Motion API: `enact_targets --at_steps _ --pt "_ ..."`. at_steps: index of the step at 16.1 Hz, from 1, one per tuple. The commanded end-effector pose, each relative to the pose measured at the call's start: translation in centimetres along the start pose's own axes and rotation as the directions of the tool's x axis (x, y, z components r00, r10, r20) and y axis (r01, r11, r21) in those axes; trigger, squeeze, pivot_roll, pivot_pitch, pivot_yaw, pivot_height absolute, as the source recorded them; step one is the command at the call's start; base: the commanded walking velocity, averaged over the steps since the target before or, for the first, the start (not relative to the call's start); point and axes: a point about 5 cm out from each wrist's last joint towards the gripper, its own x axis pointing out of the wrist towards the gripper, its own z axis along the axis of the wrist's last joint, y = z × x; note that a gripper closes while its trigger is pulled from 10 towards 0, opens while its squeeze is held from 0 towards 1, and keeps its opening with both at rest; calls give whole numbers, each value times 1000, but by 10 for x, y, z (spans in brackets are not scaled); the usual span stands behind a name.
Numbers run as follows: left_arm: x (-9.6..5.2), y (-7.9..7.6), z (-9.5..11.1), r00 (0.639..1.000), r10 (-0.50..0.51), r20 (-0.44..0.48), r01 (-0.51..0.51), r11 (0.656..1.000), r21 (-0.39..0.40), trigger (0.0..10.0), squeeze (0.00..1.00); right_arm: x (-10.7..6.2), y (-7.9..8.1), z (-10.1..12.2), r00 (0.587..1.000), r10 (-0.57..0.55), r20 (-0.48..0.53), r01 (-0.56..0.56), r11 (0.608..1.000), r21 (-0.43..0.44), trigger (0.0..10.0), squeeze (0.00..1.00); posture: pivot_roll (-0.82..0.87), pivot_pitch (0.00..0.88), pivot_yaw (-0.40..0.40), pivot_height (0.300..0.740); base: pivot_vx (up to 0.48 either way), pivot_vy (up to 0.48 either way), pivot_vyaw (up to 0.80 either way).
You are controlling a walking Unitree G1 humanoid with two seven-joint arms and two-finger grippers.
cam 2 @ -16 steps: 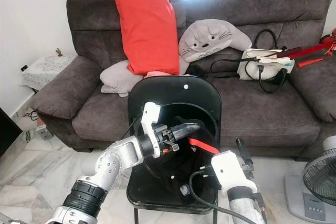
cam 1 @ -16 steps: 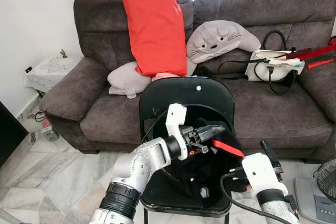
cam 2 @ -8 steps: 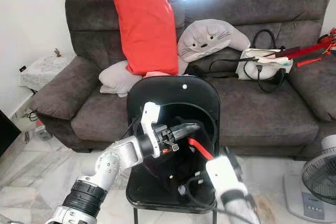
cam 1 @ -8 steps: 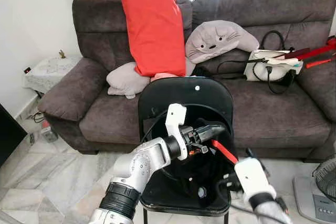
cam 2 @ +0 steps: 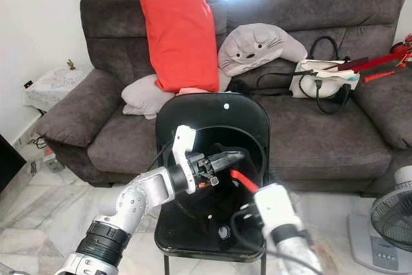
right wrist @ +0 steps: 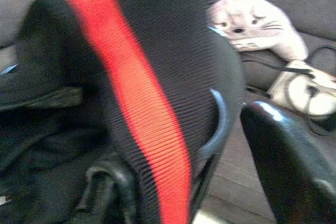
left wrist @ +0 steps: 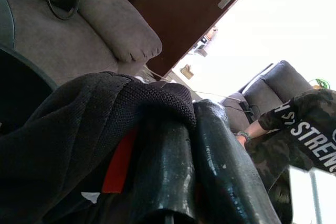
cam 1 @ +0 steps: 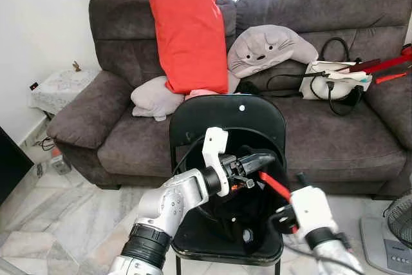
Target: Hang hanger
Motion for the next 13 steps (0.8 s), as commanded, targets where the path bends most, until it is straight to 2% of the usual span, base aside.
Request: enact_targets --at_steps 1,7,13 --pt "-3 -1 5 1000 2 17 -2 1000 25 0 0 0 6 -4 999 30 -12 -30 999 -15 0 0 -217 0 142 740 0 0 0" --pt "-6 0 6 1000 9 19 -10 999 35 0 0 3 5 -8 999 21 -31 -21 1000 -6 0 0 -200 0 137 740 0 0 0" --pt "-8 0 6 1000 19 21 -20 999 46 0 0 4 15 -5 998 54 -16 -53 998 20 0 0 -185 0 129 740 0 0 0"
